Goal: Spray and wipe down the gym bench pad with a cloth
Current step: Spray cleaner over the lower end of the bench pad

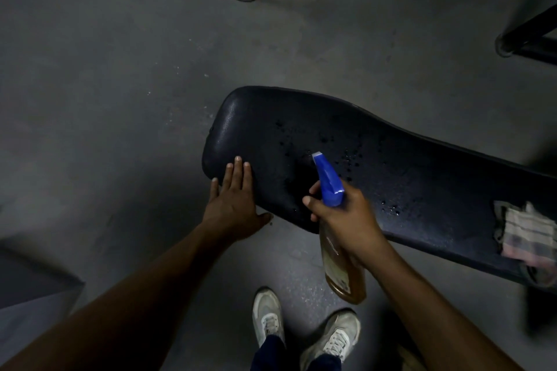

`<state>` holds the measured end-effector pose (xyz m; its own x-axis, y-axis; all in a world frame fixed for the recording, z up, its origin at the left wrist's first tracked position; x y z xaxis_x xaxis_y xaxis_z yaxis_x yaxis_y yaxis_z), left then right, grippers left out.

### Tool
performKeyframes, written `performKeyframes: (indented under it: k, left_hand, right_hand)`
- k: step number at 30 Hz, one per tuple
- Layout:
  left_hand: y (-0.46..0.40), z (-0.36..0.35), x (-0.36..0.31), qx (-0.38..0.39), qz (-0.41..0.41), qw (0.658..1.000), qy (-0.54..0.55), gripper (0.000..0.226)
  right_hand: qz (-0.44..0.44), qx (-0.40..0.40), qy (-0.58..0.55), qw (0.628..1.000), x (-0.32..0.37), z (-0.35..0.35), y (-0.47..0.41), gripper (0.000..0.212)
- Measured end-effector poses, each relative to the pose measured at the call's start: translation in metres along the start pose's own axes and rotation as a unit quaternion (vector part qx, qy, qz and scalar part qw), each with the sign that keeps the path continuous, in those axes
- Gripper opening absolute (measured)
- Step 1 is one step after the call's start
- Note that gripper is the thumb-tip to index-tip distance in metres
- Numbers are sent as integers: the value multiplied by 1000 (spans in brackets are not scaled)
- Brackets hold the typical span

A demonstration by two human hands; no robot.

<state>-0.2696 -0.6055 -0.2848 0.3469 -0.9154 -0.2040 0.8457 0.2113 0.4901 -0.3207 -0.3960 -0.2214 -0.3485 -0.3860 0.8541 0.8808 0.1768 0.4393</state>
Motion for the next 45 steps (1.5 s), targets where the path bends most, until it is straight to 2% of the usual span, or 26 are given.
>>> performKeyframes:
  k: [5, 11, 14, 18, 24, 28, 33, 45]
  left_hand:
    - [0, 12, -34, -21, -16, 1000, 4, 115]
    - [2, 14, -91, -23, -77, 997, -8, 112]
    - [1, 8, -109, -14, -85, 996, -20, 111]
    - [0, 2, -112, -7, -68, 998, -16, 110]
    - [9, -4, -65, -7, 26, 1000, 10, 108]
    - [21, -7, -42, -33, 29, 999, -7, 107]
    - [30, -10, -20, -57, 85, 995, 13, 110]
    - [35, -11, 2, -36, 118, 992, 11, 109]
  right_hand:
    - [9, -5, -10, 1000, 0, 16, 6, 16]
    - [40, -62, -49, 996, 10, 71, 10, 24]
    - [61, -85, -64, 992, 18, 103, 10, 20]
    - [53, -73, -8, 996, 15, 123, 6, 20]
    - [16, 26, 90, 995, 3, 82, -4, 19]
    - [9, 93, 124, 988, 6, 35, -8, 14]
    - [29, 108, 145, 983, 15, -6, -11, 21]
    - [55, 157, 201, 966, -6, -33, -2, 22]
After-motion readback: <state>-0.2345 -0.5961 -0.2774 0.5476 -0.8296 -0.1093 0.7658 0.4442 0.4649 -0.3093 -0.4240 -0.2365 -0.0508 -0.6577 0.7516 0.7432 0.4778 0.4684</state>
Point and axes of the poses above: each hand's wrist, its own y-axis away from the middle knuckle, its own z-axis out of the back of the hand, x = y × z, the point moved 9 cm from there along -y, towards the middle knuckle, and after that the axes turned 5 degrees about -x, right-handed, at the moved point
